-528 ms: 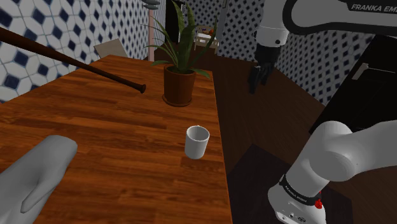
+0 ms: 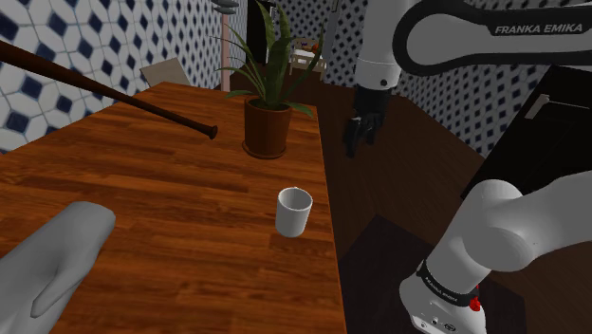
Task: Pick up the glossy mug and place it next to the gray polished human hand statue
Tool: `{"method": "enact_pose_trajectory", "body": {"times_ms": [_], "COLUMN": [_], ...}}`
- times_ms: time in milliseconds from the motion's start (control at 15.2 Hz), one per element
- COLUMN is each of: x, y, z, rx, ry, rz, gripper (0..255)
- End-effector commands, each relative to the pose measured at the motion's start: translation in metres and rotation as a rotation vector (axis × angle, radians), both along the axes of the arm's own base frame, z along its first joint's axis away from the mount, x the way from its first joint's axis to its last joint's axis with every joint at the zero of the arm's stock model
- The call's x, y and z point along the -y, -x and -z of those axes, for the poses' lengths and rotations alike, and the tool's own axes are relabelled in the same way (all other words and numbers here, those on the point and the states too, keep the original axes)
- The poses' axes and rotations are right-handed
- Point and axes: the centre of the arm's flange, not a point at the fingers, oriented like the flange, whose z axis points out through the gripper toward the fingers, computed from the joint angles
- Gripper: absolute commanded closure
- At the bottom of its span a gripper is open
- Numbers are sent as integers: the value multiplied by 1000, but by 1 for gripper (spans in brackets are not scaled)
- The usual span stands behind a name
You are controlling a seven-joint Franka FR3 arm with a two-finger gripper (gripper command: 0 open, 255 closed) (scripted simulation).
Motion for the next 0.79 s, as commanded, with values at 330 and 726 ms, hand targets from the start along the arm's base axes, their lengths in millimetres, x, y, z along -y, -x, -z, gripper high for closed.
{"method": "enact_pose_trajectory", "body": {"times_ms": [330, 726], "x": [-69, -129], "y": [-30, -57], "z": [47, 86], "rx": [-6, -12], "ry": [-28, -51], "rz": [18, 32], "gripper": [0, 0]}}
